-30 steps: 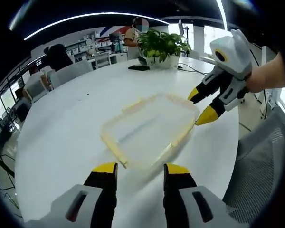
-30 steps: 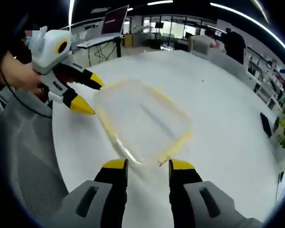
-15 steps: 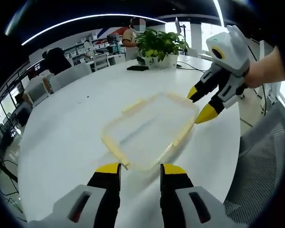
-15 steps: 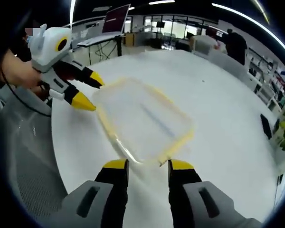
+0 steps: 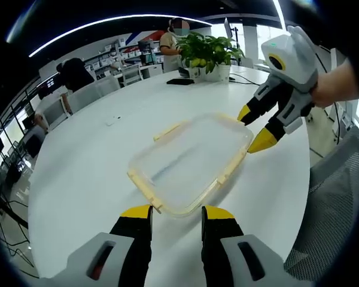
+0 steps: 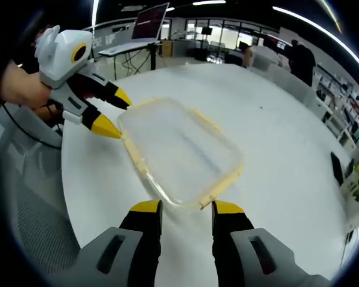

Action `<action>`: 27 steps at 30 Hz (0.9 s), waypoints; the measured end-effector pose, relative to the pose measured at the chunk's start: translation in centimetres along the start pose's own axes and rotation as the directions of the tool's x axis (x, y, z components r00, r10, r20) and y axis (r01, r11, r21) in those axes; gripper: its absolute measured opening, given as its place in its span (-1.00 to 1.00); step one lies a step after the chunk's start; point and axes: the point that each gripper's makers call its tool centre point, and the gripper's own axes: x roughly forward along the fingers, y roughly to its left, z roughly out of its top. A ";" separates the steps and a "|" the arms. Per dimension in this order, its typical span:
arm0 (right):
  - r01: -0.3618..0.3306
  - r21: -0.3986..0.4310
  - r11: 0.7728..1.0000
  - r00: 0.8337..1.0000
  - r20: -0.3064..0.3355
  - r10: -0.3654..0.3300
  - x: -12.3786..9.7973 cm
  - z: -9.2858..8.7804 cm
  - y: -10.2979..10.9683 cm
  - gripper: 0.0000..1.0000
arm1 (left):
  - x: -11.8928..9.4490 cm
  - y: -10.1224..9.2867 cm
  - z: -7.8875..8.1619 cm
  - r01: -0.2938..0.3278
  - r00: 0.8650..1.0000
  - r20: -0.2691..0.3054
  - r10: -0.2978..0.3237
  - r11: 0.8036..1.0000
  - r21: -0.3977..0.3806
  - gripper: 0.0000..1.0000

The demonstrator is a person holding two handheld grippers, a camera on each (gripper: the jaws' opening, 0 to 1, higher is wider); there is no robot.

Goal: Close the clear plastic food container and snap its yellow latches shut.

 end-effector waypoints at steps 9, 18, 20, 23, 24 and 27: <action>-0.003 -0.008 1.000 1.000 -0.001 0.003 0.5 0.6 0.1 -0.42 | -0.1 0.8 -0.3 -0.013 1.000 -0.009 0.013 1.000 -0.001 -0.50; 0.015 0.075 0.997 0.999 0.034 -0.017 -1.6 1.0 0.6 -0.33 | -2.1 0.4 -1.3 -0.011 1.000 -0.015 0.011 1.000 -0.008 -0.44; 0.029 0.084 0.996 0.999 0.030 -0.031 -2.4 0.4 1.1 -0.33 | -3.1 0.0 -2.1 -0.011 1.000 -0.022 0.011 1.000 0.001 -0.42; 0.027 0.074 0.997 0.999 0.023 -0.029 -3.5 -0.9 2.6 -0.32 | -5.0 -0.7 -3.6 -0.011 0.999 -0.035 0.012 1.000 0.028 -0.42; 0.028 0.068 0.997 0.999 0.019 -0.029 -3.7 -1.3 3.0 -0.32 | -5.4 -0.8 -4.0 -0.009 0.999 -0.036 0.011 0.999 0.031 -0.42; 0.031 0.058 0.998 0.999 0.006 -0.031 -4.6 -2.6 4.5 -0.32 | -7.1 -1.7 -4.8 -0.002 1.000 -0.027 0.003 1.000 0.031 -0.43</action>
